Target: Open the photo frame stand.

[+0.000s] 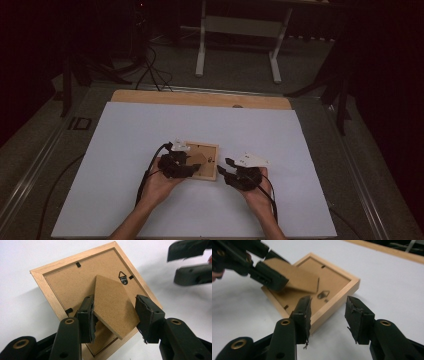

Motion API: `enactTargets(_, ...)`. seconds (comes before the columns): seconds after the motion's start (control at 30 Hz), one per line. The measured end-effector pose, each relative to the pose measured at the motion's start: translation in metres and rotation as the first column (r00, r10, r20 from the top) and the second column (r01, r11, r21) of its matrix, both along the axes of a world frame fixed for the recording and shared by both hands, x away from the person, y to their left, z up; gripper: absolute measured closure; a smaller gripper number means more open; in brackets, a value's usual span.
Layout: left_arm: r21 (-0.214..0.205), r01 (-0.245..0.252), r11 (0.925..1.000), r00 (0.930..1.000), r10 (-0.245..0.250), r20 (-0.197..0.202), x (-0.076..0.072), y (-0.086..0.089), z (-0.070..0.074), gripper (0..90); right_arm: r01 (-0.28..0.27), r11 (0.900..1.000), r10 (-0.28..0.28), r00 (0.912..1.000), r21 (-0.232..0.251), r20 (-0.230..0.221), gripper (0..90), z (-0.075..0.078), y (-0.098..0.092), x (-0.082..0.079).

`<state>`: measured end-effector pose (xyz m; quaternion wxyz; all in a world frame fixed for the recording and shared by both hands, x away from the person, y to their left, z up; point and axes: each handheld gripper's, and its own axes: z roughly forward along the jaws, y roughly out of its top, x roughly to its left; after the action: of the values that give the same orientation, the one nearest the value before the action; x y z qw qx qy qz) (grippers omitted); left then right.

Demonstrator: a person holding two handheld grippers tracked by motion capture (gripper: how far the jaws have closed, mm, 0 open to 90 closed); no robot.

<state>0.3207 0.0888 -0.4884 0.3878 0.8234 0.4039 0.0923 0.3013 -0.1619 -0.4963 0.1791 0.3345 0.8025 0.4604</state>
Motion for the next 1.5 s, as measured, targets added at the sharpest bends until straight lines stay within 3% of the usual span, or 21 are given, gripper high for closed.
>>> enactTargets(0.13, 0.002, -0.001, 1.0, 0.9997, 0.001, 0.025, -0.001, 0.0, 0.0, 53.2, 0.01, 0.9999, -0.011, 0.9999, 0.006, 0.013, 55.5, 0.005, -0.005, 0.001)
enactTargets(0.33, 0.006, -0.016, 0.9999, 0.9994, 0.016, 0.03, 0.004, 0.003, 0.0, 53.2, 0.012, 0.9996, -0.012, 0.9998, 0.024, 0.016, 55.7, 0.013, -0.005, 0.006)
enactTargets(0.8, 0.039, -0.034, 0.9987, 0.9946, 0.03, 0.099, 0.004, 0.005, 0.002, 53.3, 0.026, 0.9996, -0.026, 0.9986, 0.006, 0.046, 55.8, 0.034, 0.001, 0.033)
enactTargets(0.9, 0.047, -0.032, 0.9984, 0.9934, 0.027, 0.112, 0.001, 0.005, 0.002, 53.2, 0.031, 0.9994, -0.031, 0.9995, 0.018, 0.002, 55.7, 0.03, 0.003, 0.045)
enactTargets(1.03, 0.031, -0.041, 0.9986, 0.9931, 0.038, 0.111, 0.0, 0.006, -0.001, 53.1, 0.021, 0.9998, -0.021, 0.9997, 0.006, -0.015, 55.6, 0.026, 0.007, 0.051)
enactTargets(1.5, 0.054, -0.036, 0.9979, 0.9908, 0.029, 0.133, -0.007, 0.009, -0.005, 53.0, 0.011, 0.9999, -0.012, 0.9987, -0.011, -0.05, 55.5, 0.018, 0.022, 0.066)
